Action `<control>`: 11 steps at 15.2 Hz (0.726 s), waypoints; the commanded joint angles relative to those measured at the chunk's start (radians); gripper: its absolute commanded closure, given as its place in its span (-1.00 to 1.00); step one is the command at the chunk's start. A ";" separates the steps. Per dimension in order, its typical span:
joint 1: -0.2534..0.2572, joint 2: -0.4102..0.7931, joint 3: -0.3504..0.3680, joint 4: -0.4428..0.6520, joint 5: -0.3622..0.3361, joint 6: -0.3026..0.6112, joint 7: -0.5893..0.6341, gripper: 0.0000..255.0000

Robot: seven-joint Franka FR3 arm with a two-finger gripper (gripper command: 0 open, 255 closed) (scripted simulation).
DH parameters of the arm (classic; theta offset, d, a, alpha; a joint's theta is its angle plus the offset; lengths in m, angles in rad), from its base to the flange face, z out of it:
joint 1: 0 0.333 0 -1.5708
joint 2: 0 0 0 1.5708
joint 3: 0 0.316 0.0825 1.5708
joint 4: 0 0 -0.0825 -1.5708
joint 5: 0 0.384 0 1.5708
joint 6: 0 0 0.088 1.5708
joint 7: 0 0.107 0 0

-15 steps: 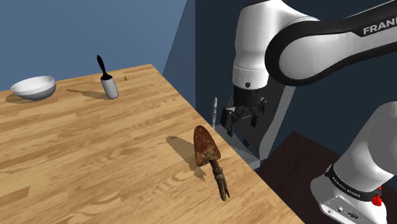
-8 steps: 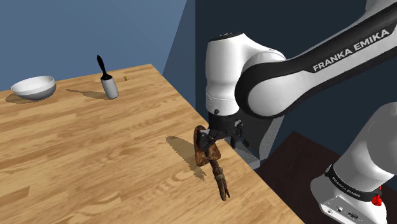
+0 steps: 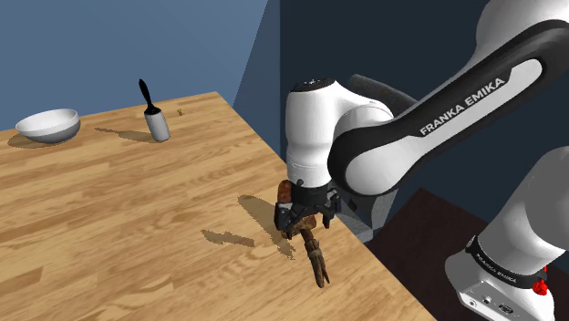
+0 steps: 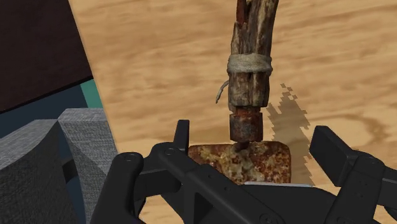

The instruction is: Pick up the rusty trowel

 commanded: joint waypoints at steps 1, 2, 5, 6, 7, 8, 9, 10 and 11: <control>-0.002 0.020 0.002 -0.005 -0.014 0.023 0.008 -1.00; -0.002 0.020 0.002 -0.006 -0.014 0.023 0.008 -1.00; -0.002 0.020 0.002 -0.007 -0.013 0.025 0.008 1.00; -0.002 0.021 0.002 -0.007 -0.014 0.025 0.008 1.00; -0.002 0.021 0.002 -0.007 -0.014 0.025 0.008 1.00; -0.002 0.021 0.002 -0.007 -0.014 0.025 0.008 1.00; -0.002 0.021 0.002 -0.006 -0.014 0.024 0.008 1.00; -0.002 0.021 0.002 -0.006 -0.014 0.025 0.009 1.00; -0.002 0.021 0.002 -0.006 -0.014 0.024 0.009 1.00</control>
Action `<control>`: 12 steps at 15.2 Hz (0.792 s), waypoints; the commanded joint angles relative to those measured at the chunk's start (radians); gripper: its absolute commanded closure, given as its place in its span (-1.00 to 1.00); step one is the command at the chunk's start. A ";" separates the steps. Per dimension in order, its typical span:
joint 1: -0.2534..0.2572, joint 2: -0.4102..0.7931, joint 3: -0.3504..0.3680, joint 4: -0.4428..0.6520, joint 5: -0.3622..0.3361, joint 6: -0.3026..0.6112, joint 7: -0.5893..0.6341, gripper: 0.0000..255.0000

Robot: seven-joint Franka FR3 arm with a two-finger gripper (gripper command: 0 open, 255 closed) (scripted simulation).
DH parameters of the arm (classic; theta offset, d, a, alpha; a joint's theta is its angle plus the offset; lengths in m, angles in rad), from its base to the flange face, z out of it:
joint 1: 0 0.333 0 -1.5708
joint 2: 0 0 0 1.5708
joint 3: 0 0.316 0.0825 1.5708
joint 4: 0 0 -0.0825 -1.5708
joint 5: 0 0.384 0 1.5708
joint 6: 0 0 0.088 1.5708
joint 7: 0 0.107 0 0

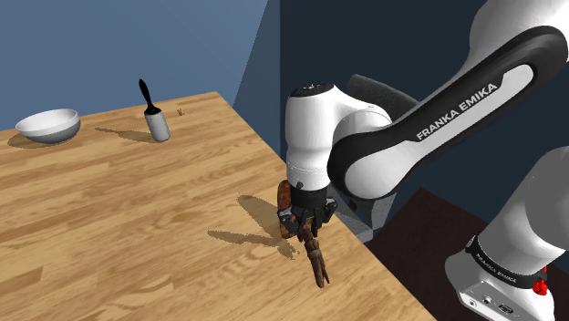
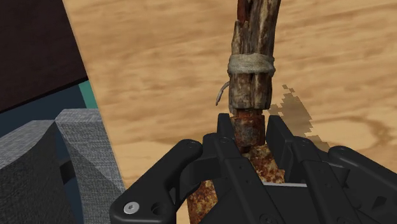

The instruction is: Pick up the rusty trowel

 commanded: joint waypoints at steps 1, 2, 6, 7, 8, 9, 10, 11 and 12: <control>0.000 0.000 -0.001 0.000 0.000 -0.002 0.000 1.00; 0.000 -0.013 -0.002 0.004 0.009 -0.017 -0.006 1.00; 0.003 -0.061 -0.009 0.024 0.038 -0.079 -0.026 1.00; 0.004 -0.073 -0.012 0.030 0.044 -0.094 -0.030 1.00; 0.004 -0.084 -0.014 0.036 0.050 -0.109 -0.034 1.00; 0.005 -0.094 -0.017 0.042 0.055 -0.125 -0.038 1.00; 0.006 -0.104 -0.020 0.048 0.060 -0.140 -0.041 1.00; 0.007 -0.114 -0.022 0.054 0.064 -0.155 -0.044 1.00; 0.008 -0.124 -0.025 0.061 0.068 -0.170 -0.047 1.00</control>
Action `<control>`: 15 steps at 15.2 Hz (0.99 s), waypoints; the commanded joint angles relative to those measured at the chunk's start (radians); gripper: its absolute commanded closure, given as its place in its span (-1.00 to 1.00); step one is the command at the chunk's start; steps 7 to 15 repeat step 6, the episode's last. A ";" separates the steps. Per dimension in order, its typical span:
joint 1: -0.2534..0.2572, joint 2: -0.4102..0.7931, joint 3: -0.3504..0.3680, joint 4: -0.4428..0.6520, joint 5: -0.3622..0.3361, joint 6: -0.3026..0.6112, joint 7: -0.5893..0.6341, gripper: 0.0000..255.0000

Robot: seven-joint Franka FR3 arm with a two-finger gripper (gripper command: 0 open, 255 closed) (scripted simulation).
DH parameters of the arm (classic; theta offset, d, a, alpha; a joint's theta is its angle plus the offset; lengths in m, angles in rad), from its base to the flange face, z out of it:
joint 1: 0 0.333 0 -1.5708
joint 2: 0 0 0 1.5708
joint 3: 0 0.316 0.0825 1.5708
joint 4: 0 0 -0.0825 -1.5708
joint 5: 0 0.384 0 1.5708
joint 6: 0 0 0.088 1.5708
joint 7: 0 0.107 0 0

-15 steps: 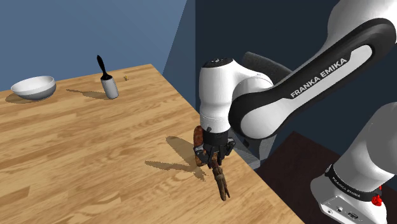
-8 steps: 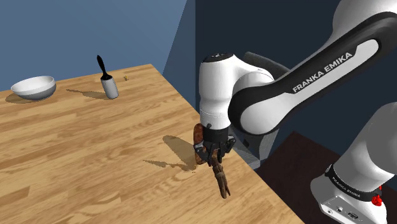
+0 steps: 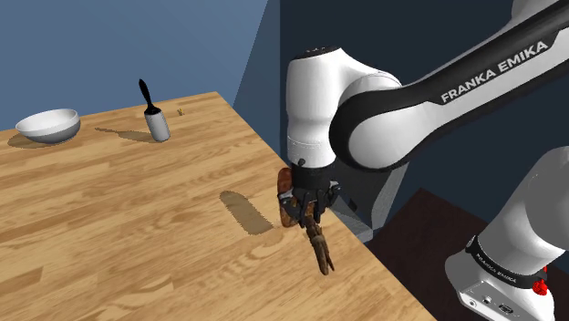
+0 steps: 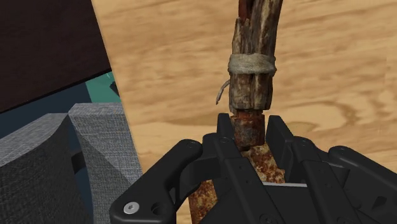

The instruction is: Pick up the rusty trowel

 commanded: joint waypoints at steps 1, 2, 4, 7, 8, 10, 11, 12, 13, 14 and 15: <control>0.001 -0.016 -0.005 0.015 0.006 -0.030 -0.004 1.00; 0.002 -0.025 -0.008 0.022 0.010 -0.045 -0.006 1.00; 0.003 -0.042 -0.014 0.037 0.016 -0.074 -0.011 1.00; 0.003 -0.043 -0.014 0.038 0.016 -0.077 -0.011 1.00; 0.003 -0.043 -0.014 0.038 0.016 -0.077 -0.011 1.00; 0.003 -0.043 -0.014 0.038 0.016 -0.077 -0.011 1.00; 0.003 -0.043 -0.014 0.038 0.016 -0.077 -0.011 1.00; 0.003 -0.043 -0.014 0.038 0.016 -0.077 -0.011 1.00; 0.003 -0.043 -0.014 0.038 0.016 -0.077 -0.011 1.00; 0.003 -0.043 -0.014 0.038 0.016 -0.077 -0.011 1.00; 0.003 -0.043 -0.014 0.038 0.016 -0.077 -0.011 1.00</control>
